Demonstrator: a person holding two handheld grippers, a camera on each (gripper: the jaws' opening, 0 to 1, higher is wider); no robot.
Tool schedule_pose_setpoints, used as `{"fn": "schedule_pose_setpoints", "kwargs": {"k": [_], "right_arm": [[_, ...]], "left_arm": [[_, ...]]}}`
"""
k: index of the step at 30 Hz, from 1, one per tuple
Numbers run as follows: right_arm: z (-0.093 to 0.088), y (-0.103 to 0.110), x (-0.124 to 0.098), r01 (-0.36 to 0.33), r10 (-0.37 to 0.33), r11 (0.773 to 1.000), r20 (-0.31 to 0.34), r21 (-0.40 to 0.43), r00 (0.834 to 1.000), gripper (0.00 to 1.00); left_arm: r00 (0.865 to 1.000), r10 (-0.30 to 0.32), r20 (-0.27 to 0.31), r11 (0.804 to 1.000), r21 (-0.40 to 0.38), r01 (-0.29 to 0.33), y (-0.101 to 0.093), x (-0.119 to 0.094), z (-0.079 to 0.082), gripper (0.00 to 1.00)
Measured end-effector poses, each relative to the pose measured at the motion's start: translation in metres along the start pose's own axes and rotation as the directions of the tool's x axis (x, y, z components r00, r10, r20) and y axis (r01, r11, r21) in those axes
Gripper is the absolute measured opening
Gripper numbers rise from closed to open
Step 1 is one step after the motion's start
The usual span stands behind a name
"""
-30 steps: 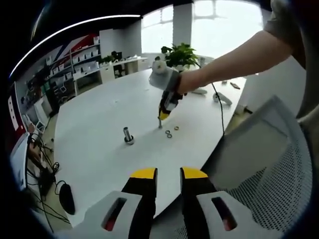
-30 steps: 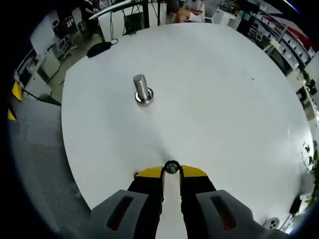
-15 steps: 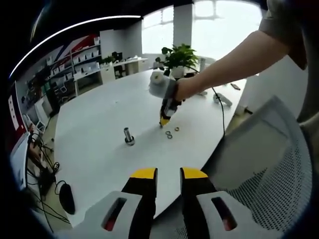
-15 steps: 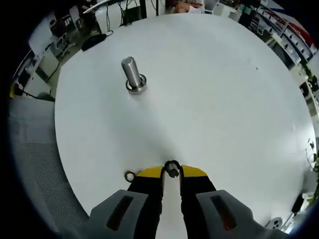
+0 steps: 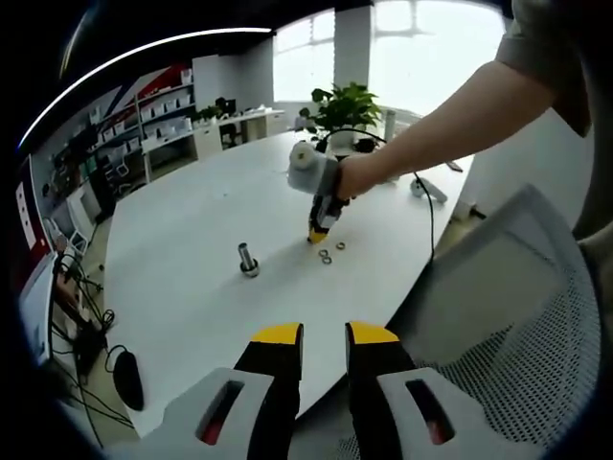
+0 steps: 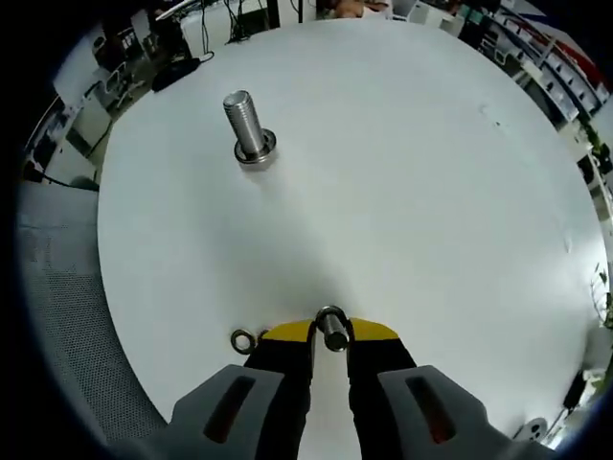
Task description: Place the washer onto the threaded stud by aligning its center hole with the stud, sliding it down to the base, and recovering from edge contact or off-axis alignment until the washer reaches the visible bottom stop.
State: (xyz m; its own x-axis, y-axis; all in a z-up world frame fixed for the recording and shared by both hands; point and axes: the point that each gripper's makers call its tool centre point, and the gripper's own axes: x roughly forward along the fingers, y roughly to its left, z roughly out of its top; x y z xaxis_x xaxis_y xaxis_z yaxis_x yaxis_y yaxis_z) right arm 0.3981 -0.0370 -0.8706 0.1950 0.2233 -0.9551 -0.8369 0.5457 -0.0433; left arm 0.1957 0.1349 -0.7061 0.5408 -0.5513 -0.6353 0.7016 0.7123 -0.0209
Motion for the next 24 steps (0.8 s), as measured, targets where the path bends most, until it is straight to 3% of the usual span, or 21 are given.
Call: {"fn": "schedule_pose_setpoints", "kwargs": {"k": [11,16,19,24], "right_arm": [[-0.007,-0.002,-0.010,0.011,-0.012,1.000,0.048,0.028,0.999,0.20],[-0.020,-0.002,-0.021,0.007,-0.011,0.998,0.062,0.056,0.998,0.20],[-0.029,-0.005,-0.029,0.017,-0.022,0.998,0.076,0.061,0.997,0.20],[-0.047,-0.007,-0.034,0.010,-0.016,0.997,0.076,0.083,0.997,0.21]], "left_arm": [[1.000,0.008,-0.006,1.000,-0.004,-0.008,0.002,0.001,-0.001,0.16],[1.000,0.020,-0.013,1.000,0.005,-0.020,0.003,0.001,0.000,0.16],[0.998,0.051,0.029,0.999,0.012,-0.051,0.008,-0.004,0.008,0.16],[0.998,0.053,0.016,0.998,0.023,-0.053,0.007,-0.001,0.007,0.16]]}}
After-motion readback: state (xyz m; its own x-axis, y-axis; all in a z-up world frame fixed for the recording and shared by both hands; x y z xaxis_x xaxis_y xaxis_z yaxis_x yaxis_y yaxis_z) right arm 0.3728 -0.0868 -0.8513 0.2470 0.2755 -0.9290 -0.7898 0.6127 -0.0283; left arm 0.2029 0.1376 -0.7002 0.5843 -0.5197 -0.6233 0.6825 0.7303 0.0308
